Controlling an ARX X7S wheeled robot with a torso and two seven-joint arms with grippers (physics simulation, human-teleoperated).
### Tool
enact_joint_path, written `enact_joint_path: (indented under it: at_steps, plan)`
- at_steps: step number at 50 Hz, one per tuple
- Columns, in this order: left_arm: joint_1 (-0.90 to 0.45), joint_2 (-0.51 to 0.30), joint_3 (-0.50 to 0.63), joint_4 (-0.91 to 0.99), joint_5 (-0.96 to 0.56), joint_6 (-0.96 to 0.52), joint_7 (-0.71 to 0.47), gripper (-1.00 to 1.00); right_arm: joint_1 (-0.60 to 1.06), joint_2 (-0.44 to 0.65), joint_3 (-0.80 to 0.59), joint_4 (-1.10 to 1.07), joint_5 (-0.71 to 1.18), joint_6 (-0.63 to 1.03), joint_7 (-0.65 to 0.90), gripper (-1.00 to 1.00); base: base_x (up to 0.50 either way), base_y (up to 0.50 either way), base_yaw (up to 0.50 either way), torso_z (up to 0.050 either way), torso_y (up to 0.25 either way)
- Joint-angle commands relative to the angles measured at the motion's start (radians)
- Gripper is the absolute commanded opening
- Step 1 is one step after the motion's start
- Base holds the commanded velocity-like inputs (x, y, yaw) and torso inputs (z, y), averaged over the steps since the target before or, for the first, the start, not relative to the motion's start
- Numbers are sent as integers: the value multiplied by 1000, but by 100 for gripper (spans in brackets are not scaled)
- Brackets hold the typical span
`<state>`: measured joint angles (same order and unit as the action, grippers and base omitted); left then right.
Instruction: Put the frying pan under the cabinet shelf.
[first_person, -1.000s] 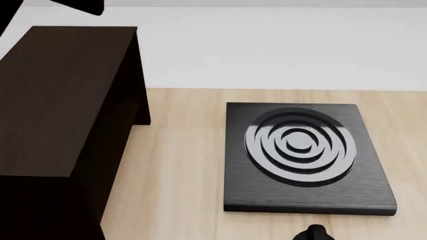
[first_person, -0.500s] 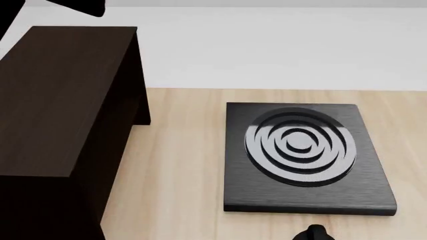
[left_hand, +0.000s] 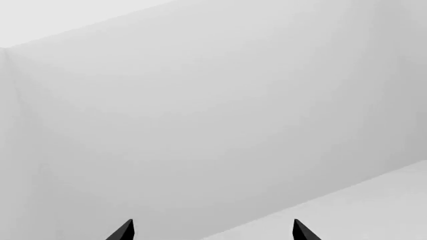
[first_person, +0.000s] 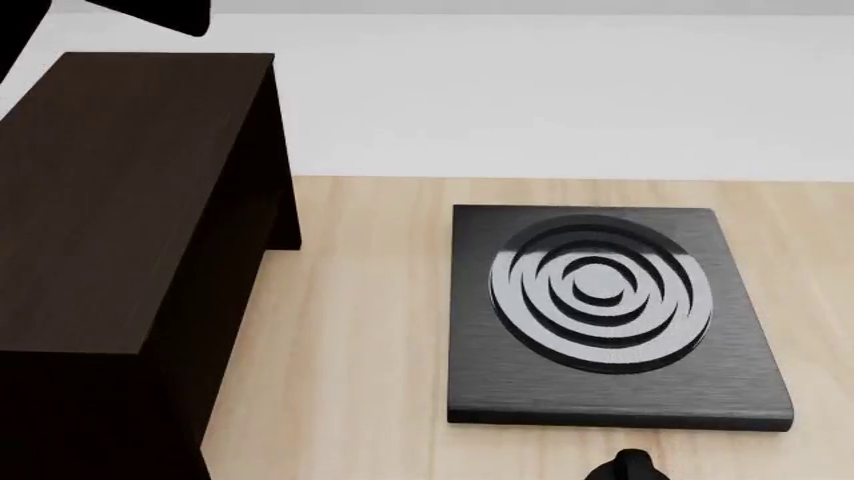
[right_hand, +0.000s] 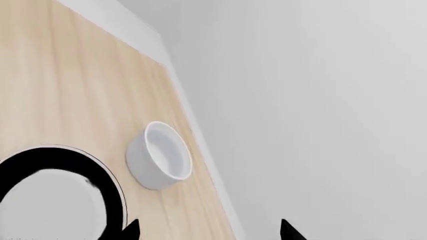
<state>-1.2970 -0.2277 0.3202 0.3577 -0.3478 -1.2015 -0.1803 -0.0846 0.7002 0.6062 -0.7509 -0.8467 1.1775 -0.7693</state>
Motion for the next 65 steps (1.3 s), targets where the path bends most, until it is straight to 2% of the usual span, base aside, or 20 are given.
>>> enact_joint_path:
  at_steps: [1,27,65]
  plan:
    - [0,-1,1,-1,-4,0,-2,100,-38,-30,28,-6,9,-30,3,100,0,0,0,0,0]
    - [11,-11,-12,4,-18,3,-6,100,-204,-169,65,-148,21,-110,-20,100,0,0,0,0,0]
    - [24,-20,-12,13,-35,3,-14,100,-222,-261,-25,-97,28,-186,40,100,0,0,0,0,0]
